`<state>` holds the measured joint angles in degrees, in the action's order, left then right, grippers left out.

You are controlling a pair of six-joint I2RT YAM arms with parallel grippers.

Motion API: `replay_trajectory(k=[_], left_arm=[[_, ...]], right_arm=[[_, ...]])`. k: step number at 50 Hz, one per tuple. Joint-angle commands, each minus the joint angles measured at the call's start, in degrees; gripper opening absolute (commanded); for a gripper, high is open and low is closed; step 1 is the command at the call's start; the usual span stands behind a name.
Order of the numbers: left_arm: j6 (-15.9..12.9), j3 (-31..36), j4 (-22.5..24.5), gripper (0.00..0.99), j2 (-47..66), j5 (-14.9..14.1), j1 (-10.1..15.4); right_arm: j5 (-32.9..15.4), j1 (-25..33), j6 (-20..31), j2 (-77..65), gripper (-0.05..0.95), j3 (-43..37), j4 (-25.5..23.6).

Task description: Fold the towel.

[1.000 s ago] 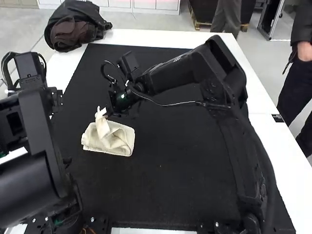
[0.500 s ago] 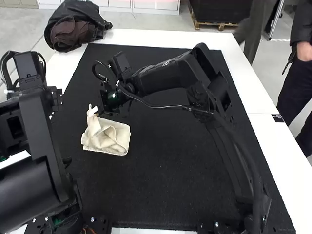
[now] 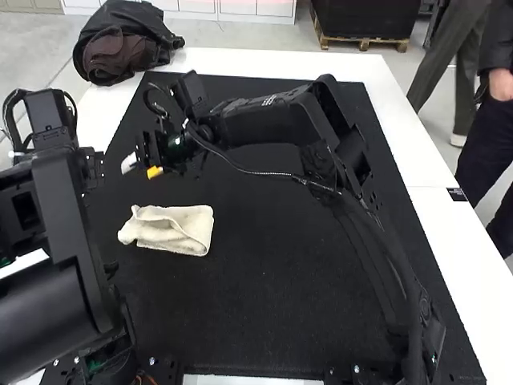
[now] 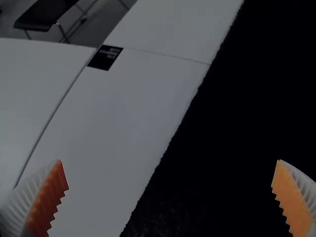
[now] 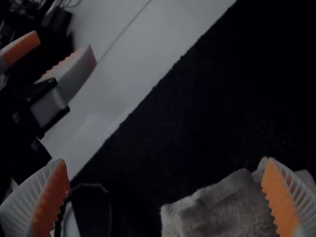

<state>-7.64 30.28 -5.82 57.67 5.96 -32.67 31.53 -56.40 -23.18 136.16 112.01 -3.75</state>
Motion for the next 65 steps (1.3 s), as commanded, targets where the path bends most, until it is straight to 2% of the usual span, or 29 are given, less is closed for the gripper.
replay_trajectory(k=[1,4,6,9,10,23,33,58,65], left_arm=[[0.34,0.04,0.11,0.970,-1.86,-0.77,-0.21],[0.34,0.04,0.11,0.970,-1.86,-0.68,-0.21],[0.34,0.04,0.02,0.970,-1.86,-0.68,-0.21],[0.34,0.13,-0.06,0.970,-2.03,-0.77,-0.29],[0.26,0.22,-0.06,0.970,-2.12,-0.68,-0.38],[0.26,0.13,-0.24,0.970,-2.56,-0.77,-0.21],[0.26,0.04,0.11,0.970,-2.56,-0.77,-0.12],[0.17,-0.14,0.11,0.970,-2.56,-0.95,-0.03],[0.17,-0.14,0.11,0.970,-2.56,-1.30,-0.29]], right_arm=[[-0.59,0.77,0.50,-2.21,0.86,1.64,-1.52],[-0.50,1.82,2.00,-3.00,0.66,1.20,-3.81],[0.02,2.61,3.23,-3.53,0.46,0.76,-5.66],[0.55,3.58,4.19,-4.76,0.08,-0.74,-6.53],[0.55,3.76,4.19,-5.02,-0.02,-1.44,-6.62],[3.36,4.37,4.46,-7.05,-0.02,-9.53,-4.25],[4.68,3.14,4.46,-7.13,-0.02,-14.54,0.76],[5.56,0.59,1.65,-5.55,-0.02,-21.30,11.22],[5.56,0.68,-0.11,-4.94,-0.02,-23.94,17.02]])
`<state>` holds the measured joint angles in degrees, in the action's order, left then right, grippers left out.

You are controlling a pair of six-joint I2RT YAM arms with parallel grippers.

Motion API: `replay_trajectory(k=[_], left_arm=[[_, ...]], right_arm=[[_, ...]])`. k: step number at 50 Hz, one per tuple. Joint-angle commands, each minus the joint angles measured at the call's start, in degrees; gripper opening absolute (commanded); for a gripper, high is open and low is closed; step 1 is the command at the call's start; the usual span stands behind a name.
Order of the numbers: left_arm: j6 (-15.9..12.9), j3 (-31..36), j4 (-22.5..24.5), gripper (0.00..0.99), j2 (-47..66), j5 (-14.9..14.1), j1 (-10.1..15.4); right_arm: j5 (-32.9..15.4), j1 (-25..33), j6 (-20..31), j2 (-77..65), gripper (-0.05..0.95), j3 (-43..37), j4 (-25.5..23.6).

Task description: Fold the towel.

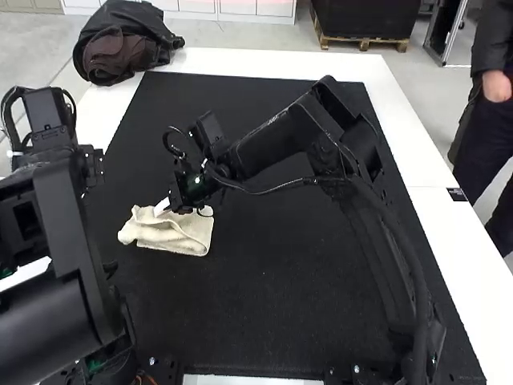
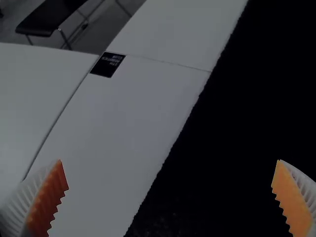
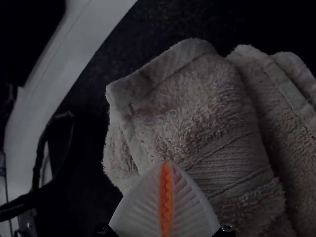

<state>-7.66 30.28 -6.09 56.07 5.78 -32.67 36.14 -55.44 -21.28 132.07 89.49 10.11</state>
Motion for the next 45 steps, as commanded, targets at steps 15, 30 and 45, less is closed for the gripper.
replay_trajectory(k=[15,30,45], left_arm=[[0.19,-0.22,0.46,0.970,-0.97,-1.65,-0.29],[0.19,-0.14,0.55,0.970,-0.97,-1.91,-0.12],[0.19,-0.22,0.37,0.970,-0.97,-2.00,-0.03]], right_arm=[[0.95,-0.37,-4.47,1.52,-0.02,-6.09,11.60],[0.69,-0.37,-5.00,3.98,-0.02,-7.75,15.64],[-2.04,-0.63,-2.98,6.18,-0.02,-9.34,19.16]])
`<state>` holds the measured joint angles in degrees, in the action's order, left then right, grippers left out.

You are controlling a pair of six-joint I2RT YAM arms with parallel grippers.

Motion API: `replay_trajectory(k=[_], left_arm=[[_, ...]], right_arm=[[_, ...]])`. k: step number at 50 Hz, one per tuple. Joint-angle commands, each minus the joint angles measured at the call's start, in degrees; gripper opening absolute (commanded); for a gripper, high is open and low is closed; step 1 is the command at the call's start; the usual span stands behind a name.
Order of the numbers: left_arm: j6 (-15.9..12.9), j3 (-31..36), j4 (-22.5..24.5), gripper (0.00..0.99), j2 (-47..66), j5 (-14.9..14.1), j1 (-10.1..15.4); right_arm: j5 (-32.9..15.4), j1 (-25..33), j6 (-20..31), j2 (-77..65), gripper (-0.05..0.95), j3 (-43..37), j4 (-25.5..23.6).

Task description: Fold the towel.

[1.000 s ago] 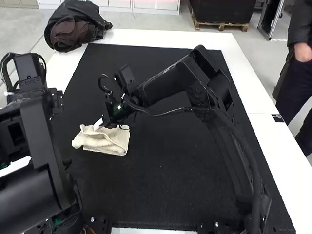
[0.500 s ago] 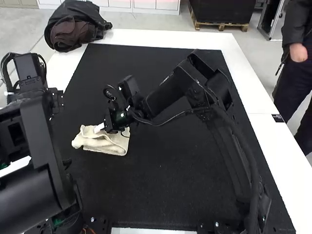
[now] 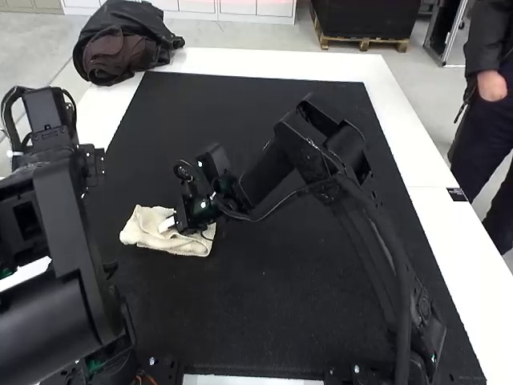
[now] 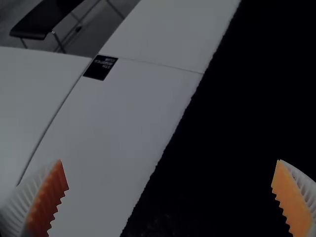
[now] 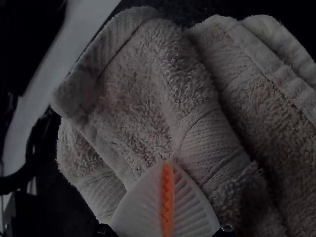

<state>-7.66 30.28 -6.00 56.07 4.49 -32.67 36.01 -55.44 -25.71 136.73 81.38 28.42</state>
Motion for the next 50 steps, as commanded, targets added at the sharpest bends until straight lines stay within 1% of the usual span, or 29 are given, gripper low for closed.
replay_trajectory(k=[1,5,13,15,21,30,37,42,46,50], left_arm=[[0.19,-0.22,0.20,0.970,-0.97,-0.71,-0.03],[0.19,-0.14,0.20,0.970,-0.97,-0.62,-0.03],[0.19,-0.05,0.11,0.970,-0.97,-0.71,-0.03],[0.19,0.13,-0.06,0.970,-0.97,-0.71,-0.12],[0.28,1.09,-0.59,0.970,-1.41,-0.71,-0.03],[0.28,3.12,-1.91,0.970,-1.93,-0.71,-0.12],[0.28,5.14,-2.97,0.970,-1.93,-0.89,-0.03],[0.45,6.98,-3.84,0.970,-2.02,-1.42,-0.03],[0.98,8.30,-4.37,0.970,-2.02,-1.85,0.41],[1.42,9.71,-4.99,0.970,-2.02,-1.85,1.55]], right_arm=[[-2.17,-0.72,1.81,1.53,-0.02,-1.40,1.02],[-2.52,-0.81,2.25,2.05,-0.02,-1.76,2.16],[-2.61,-0.90,1.37,2.05,-0.02,-1.67,2.51],[-2.52,-0.99,0.31,1.79,-0.02,-1.58,2.69],[-2.35,-0.99,-3.38,-1.11,-0.02,-1.40,5.24],[-1.64,-0.55,-7.24,-8.41,-0.02,-0.52,4.89],[-1.64,0.42,-7.51,-14.65,-0.02,-0.26,2.34],[-1.64,2.35,-7.24,-19.04,-0.02,-0.52,0.40],[-1.64,4.38,-6.98,-22.56,-0.02,-0.88,-1.71],[-1.64,6.57,-6.37,-26.42,-0.02,-0.96,-3.73]])
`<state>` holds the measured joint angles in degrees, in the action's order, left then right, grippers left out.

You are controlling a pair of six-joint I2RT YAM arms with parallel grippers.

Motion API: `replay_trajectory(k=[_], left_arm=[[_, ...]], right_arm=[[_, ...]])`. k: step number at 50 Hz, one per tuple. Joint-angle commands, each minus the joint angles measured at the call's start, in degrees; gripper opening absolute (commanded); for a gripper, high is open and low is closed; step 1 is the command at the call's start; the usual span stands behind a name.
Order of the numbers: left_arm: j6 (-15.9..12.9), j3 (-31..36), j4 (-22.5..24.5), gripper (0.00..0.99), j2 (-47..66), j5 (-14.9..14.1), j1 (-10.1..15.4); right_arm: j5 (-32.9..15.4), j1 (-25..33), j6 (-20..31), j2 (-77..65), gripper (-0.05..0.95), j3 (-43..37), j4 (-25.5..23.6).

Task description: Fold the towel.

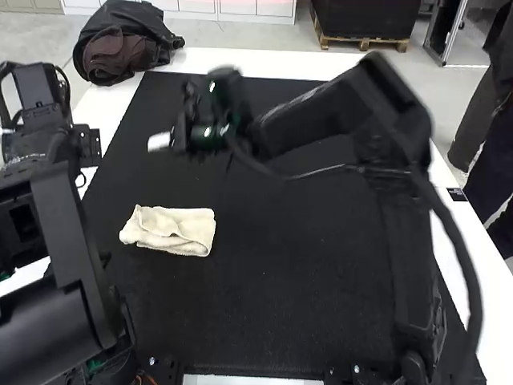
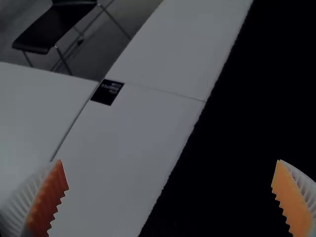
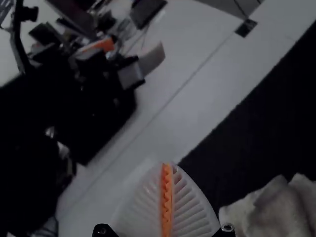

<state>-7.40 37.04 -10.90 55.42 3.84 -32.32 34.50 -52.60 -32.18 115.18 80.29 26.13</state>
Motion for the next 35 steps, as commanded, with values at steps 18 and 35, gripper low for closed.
replay_trajectory(k=[18,35], left_arm=[[8.37,12.09,-3.25,0.970,-1.37,-1.11,12.36],[11.00,16.05,-6.07,0.969,-5.67,-1.02,18.87]], right_arm=[[-0.40,15.77,1.42,-22.01,-0.02,-0.05,-10.57],[-0.22,29.40,-0.77,-44.34,-0.02,-7.61,-14.09]])
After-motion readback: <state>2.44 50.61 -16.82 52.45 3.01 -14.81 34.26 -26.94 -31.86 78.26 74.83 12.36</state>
